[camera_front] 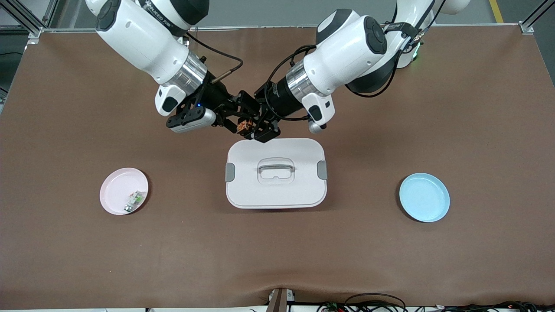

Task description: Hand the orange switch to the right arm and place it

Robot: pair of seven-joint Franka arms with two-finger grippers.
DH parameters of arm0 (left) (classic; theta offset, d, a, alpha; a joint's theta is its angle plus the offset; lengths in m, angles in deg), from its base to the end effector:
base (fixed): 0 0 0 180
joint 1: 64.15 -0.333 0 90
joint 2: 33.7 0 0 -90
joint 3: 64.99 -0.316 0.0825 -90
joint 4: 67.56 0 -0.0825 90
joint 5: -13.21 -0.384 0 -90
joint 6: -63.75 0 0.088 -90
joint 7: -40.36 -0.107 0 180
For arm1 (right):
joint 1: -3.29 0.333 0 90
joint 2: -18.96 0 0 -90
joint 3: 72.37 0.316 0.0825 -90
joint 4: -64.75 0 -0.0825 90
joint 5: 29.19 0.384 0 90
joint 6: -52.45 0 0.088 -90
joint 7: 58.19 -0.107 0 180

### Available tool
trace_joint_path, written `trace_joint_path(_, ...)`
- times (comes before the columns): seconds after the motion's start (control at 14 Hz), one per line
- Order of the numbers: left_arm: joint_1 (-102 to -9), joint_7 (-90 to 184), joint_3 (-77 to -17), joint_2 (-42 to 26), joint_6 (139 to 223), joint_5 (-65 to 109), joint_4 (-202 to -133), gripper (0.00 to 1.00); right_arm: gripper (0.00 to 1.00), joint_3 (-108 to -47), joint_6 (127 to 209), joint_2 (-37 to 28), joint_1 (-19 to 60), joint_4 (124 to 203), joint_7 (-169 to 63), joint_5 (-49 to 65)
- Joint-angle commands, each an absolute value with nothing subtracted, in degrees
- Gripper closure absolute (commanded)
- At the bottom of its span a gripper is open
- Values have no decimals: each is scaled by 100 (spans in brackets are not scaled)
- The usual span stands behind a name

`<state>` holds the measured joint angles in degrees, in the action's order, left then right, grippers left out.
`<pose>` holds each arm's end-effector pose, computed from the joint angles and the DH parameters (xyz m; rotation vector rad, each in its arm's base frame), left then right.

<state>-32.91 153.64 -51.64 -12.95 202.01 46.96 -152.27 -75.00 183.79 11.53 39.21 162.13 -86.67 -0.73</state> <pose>0.5236 -0.4820 0.5410 1.7121 1.7108 -0.5930 0.5301 0.3627 0.5635 -2.5190 0.1996 -0.2159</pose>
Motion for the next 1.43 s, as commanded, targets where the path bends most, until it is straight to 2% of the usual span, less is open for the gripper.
trace_joint_path(0.0,-3259,15541,-5189,-1305,20200,4547,-15193,61,55,-7553,18323,1097,3977,16090,-8658,-62)
trace_joint_path(0.07,-3251,15532,-5189,-1305,20191,4547,-15193,61,70,-7553,18323,1097,3977,16090,-8657,-62)
trace_joint_path(0.14,-3259,15541,-5189,-1314,20191,4547,-15193,61,91,-7553,18323,1097,3968,16090,-8657,-62)
trace_joint_path(0.21,-3251,15541,-5189,-1322,20191,4547,-15193,61,100,-7553,18323,1097,3968,16090,-8701,-53)
trace_joint_path(1.36,-3242,15541,-5189,-1340,20191,4512,-15193,61,100,-7553,18226,1070,3968,16090,-8754,-18)
